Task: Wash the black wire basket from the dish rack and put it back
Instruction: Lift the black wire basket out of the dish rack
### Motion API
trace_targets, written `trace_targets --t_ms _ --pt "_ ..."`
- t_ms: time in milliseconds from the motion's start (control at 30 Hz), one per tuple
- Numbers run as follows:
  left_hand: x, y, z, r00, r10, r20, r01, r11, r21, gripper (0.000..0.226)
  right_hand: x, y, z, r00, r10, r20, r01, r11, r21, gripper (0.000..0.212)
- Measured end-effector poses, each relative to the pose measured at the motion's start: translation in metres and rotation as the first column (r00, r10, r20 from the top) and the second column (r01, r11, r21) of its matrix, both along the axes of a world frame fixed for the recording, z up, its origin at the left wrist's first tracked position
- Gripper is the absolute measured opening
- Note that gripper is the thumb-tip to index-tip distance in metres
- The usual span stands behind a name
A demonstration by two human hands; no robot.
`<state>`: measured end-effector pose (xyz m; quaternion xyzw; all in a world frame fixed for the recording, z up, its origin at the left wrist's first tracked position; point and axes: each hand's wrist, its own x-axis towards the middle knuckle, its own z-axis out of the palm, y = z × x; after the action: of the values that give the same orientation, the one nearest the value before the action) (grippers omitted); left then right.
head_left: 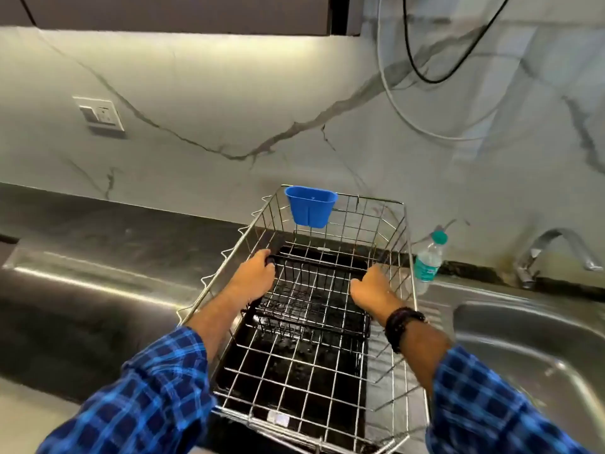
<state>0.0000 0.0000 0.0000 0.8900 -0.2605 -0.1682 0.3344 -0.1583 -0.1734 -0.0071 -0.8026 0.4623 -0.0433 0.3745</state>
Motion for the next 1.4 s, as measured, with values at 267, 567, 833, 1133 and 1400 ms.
trace_targets --t_ms 267,567,833,1133,1400 --pt "0.005 -0.009 -0.008 0.998 0.06 0.024 -0.064 0.974 0.216 0.048 0.003 -0.004 -0.008 0.997 -0.032 -0.074 0.032 0.999 0.002 0.016" --pt "0.022 -0.017 0.016 0.991 0.123 -0.045 -0.121 0.991 0.05 0.036 -0.008 0.0 0.008 0.997 -0.038 -0.068 0.038 0.999 0.0 0.023" --pt "0.04 -0.022 0.087 0.935 0.168 -0.313 -0.27 0.908 -0.32 0.035 -0.043 -0.008 0.111 0.848 -0.069 0.525 0.093 0.995 -0.02 0.027" --pt "-0.089 -0.094 0.126 0.884 -0.108 -0.455 -0.2 0.792 -0.577 0.034 -0.168 -0.075 0.144 0.58 -0.375 0.723 0.287 0.925 0.249 0.019" --pt "-0.215 -0.161 0.114 0.927 -0.196 -0.32 0.005 0.859 -0.512 0.028 -0.31 -0.146 0.109 0.651 -0.388 0.653 0.298 0.921 0.25 0.03"
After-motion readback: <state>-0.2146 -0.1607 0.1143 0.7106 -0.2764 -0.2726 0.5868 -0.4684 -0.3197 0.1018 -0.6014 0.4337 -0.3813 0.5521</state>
